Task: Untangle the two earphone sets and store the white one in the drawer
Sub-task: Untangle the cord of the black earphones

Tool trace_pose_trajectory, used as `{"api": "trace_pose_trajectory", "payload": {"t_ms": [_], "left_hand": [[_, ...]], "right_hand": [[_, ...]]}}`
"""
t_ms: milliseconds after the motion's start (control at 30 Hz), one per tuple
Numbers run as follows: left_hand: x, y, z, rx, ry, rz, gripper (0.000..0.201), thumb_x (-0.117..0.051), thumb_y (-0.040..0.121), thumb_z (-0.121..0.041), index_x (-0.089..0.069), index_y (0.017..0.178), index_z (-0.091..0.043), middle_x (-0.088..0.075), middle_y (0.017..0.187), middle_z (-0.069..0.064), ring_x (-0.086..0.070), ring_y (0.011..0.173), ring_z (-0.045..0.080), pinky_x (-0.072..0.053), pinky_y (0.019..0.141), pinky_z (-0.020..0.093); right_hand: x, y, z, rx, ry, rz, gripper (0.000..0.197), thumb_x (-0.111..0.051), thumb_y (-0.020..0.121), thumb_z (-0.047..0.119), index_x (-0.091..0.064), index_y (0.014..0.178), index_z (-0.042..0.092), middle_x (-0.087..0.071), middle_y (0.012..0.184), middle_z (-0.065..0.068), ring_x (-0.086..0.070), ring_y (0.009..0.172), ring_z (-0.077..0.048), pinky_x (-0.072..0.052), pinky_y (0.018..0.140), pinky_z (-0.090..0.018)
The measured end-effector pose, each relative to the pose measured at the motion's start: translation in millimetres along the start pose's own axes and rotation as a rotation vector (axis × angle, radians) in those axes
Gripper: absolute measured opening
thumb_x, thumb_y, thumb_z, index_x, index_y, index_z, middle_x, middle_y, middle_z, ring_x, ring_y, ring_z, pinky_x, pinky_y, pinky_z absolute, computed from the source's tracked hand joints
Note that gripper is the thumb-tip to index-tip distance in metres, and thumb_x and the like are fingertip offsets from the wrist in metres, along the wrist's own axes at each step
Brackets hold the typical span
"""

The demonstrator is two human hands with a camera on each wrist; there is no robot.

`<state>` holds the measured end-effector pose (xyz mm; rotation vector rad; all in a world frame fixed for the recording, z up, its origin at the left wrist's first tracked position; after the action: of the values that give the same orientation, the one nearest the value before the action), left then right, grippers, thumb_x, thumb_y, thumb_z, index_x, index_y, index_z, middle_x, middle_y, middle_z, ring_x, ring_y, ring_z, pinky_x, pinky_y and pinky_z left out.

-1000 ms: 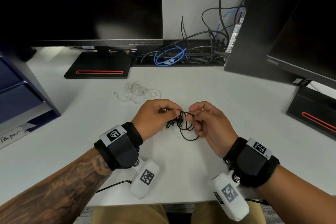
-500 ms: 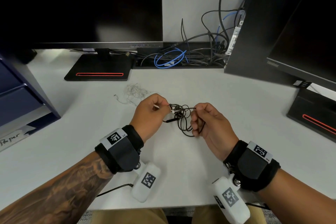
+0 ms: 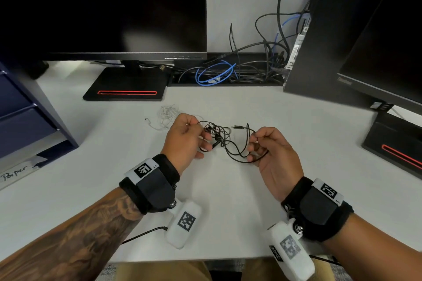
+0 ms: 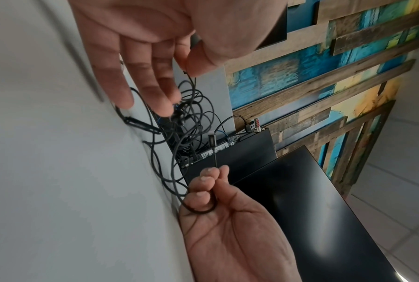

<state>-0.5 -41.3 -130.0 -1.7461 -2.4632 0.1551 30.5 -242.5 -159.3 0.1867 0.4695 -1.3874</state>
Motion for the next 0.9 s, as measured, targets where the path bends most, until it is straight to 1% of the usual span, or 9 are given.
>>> {"api": "trace_pose_trajectory", "payload": {"t_ms": [167,233,300,400,500,600,700,800,900], "left_hand": [[2.3,2.5,1.4,-0.012,-0.019,-0.019,0.009,-0.041,0.099,-0.007,-0.046,0.095,-0.013,-0.059,0.083,0.01,-0.062,0.062,0.021,-0.048,0.055,0.032],[-0.2,1.4,0.5,-0.025,-0.054,0.011,0.012,-0.042,0.099,-0.005,-0.046,0.092,-0.013,-0.06,0.083,0.01,-0.064,0.065,0.021,-0.049,0.058,0.034],[-2.2,0.0,-1.1,-0.047,-0.09,0.04,0.016,-0.042,0.1,-0.004,-0.047,0.088,-0.014,-0.062,0.082,0.01,-0.067,0.068,0.021,-0.052,0.06,0.036],[-4.0,-0.8,-3.5,-0.082,-0.134,0.079,0.02,-0.04,0.101,-0.003,-0.048,0.087,-0.014,-0.065,0.083,0.011,-0.07,0.071,0.022,-0.054,0.062,0.037],[-5.0,-2.6,-4.7,-0.1,-0.158,0.107,0.021,-0.039,0.101,-0.003,-0.047,0.086,-0.015,-0.067,0.08,0.007,-0.07,0.074,0.023,-0.054,0.065,0.039],[-5.8,-3.3,-3.9,-0.118,-0.172,0.129,0.023,-0.039,0.1,-0.001,-0.048,0.085,-0.015,-0.066,0.078,0.006,-0.069,0.075,0.023,-0.053,0.067,0.04],[-6.9,-2.2,-2.6,-0.138,-0.18,0.157,0.016,-0.045,0.095,-0.006,-0.05,0.083,-0.015,-0.065,0.075,0.004,-0.066,0.074,0.02,-0.053,0.066,0.04],[-10.2,-2.5,-1.2,-0.143,-0.19,0.227,0.003,-0.047,0.081,-0.015,-0.05,0.082,-0.015,-0.064,0.077,0.002,-0.065,0.075,0.018,-0.055,0.064,0.038],[-15.2,-5.2,-0.5,-0.134,-0.207,0.3,0.003,-0.048,0.08,-0.016,-0.05,0.082,-0.014,-0.066,0.079,0.003,-0.066,0.077,0.018,-0.055,0.064,0.038]], "right_hand": [[-0.6,0.8,0.0,-0.016,-0.007,-0.002,0.032,-0.046,0.093,-0.006,-0.071,0.105,0.009,-0.068,0.102,-0.008,-0.063,0.088,-0.02,-0.052,0.074,-0.033],[-1.6,1.9,-1.3,-0.03,0.009,0.006,0.033,-0.051,0.095,-0.001,-0.069,0.118,0.012,-0.068,0.116,-0.008,-0.064,0.099,-0.02,-0.053,0.087,-0.035],[-0.1,3.5,-3.1,-0.038,0.055,-0.019,0.033,-0.052,0.097,0.001,-0.064,0.125,0.014,-0.067,0.118,-0.009,-0.065,0.104,-0.022,-0.053,0.092,-0.037],[1.1,5.0,-3.4,-0.065,0.091,-0.074,0.03,-0.055,0.097,0.001,-0.056,0.125,0.012,-0.07,0.11,-0.015,-0.069,0.094,-0.026,-0.056,0.084,-0.036],[-2.2,5.4,-2.6,-0.061,-0.051,-0.058,0.02,-0.055,0.096,0.0,-0.069,0.11,0.003,-0.066,0.094,-0.014,-0.064,0.079,-0.02,-0.054,0.072,-0.032],[0.1,4.1,-3.3,-0.032,-0.222,-0.055,0.025,-0.055,0.098,0.01,-0.08,0.094,0.01,-0.059,0.085,-0.003,-0.048,0.072,-0.016,-0.047,0.065,-0.029],[0.3,1.6,-1.3,0.003,-0.239,-0.062,0.024,-0.057,0.098,0.012,-0.079,0.09,0.013,-0.057,0.075,0.009,-0.046,0.071,-0.013,-0.045,0.067,-0.027],[-2.1,0.2,-0.5,0.051,-0.2,-0.045,0.017,-0.059,0.097,0.007,-0.074,0.095,0.016,-0.061,0.085,0.004,-0.052,0.076,-0.011,-0.047,0.067,-0.024],[-7.7,-1.5,-0.5,0.074,-0.313,0.065,0.02,-0.062,0.096,0.004,-0.072,0.109,0.015,-0.072,0.105,0.002,-0.058,0.082,-0.011,-0.046,0.067,-0.025]]}}
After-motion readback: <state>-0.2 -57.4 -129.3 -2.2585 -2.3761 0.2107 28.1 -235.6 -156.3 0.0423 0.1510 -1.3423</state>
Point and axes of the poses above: each hand's wrist, its own y-axis towards the middle knuckle, its own x-axis out of the back of the hand, z = x × y, the point moved 5 cm from there along y, towards the middle knuckle
